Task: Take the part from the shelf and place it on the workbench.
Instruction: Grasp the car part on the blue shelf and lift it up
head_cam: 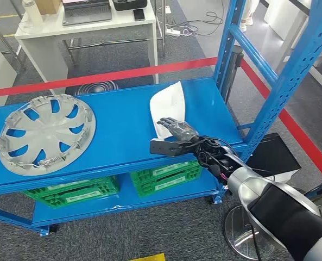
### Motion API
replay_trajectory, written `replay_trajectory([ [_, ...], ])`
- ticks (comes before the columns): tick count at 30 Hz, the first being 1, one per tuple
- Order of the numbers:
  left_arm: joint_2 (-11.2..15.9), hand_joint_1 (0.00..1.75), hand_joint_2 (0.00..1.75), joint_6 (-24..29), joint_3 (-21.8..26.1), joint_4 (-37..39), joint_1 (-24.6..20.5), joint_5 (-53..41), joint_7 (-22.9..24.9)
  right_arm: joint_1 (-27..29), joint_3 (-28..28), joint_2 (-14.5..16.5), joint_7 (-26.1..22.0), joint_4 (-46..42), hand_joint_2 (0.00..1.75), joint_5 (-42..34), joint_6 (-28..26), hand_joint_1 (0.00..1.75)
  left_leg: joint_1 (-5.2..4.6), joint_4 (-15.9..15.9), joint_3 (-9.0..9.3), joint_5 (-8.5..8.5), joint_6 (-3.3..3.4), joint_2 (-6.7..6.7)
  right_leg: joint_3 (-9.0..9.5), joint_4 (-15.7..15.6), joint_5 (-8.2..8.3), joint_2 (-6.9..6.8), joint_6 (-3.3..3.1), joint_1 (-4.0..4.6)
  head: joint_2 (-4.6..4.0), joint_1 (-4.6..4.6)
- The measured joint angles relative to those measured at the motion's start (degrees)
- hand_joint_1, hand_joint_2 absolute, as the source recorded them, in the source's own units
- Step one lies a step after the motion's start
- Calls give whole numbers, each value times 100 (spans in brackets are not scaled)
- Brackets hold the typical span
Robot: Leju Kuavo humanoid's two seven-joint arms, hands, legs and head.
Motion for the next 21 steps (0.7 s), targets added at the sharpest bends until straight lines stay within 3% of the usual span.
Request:
replay_trajectory([
  [21, 0, 0, 0, -22, -2, 0, -18, -7, -26, 13, -16, -214, 168, -447, 175, -460, -96, 148, 0, 1, 2, 0, 0, 9, 1, -1, 2, 2, 1, 0, 0, -2],
])
